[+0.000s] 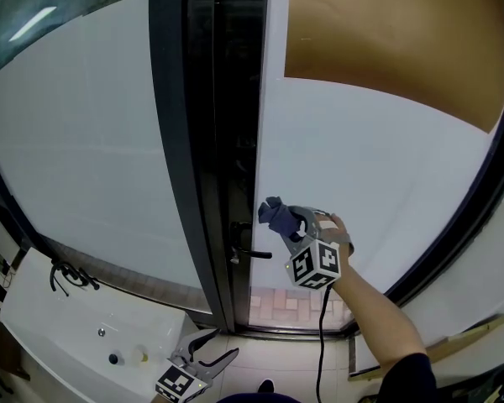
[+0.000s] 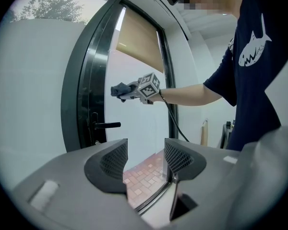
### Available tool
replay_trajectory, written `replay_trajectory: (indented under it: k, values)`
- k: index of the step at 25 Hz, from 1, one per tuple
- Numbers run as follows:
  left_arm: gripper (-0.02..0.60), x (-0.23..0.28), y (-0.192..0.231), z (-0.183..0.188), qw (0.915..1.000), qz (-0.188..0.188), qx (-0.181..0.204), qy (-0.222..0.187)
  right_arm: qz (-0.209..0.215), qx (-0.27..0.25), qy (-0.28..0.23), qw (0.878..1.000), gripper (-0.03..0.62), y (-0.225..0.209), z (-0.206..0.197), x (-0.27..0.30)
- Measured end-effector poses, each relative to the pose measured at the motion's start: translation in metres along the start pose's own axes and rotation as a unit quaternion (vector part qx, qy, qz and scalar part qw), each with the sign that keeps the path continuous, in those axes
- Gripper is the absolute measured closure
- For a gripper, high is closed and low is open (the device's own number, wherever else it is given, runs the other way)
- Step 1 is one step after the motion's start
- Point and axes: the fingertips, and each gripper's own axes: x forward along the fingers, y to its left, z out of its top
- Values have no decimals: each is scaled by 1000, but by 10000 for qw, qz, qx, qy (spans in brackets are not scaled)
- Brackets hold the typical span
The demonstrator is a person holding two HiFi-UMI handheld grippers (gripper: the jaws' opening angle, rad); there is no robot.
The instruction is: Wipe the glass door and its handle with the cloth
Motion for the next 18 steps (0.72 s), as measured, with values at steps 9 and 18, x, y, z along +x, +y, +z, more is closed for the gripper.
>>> replay_trajectory:
  k: [9,18]
  values:
    - [345,-19,7,-4,9997,238,-97,-8,647,-443,61,9969,448,48,62,78]
    - [345,-18,10,-5,9999,141,-62,26,561,-455,620,9955,448,36,-14,53]
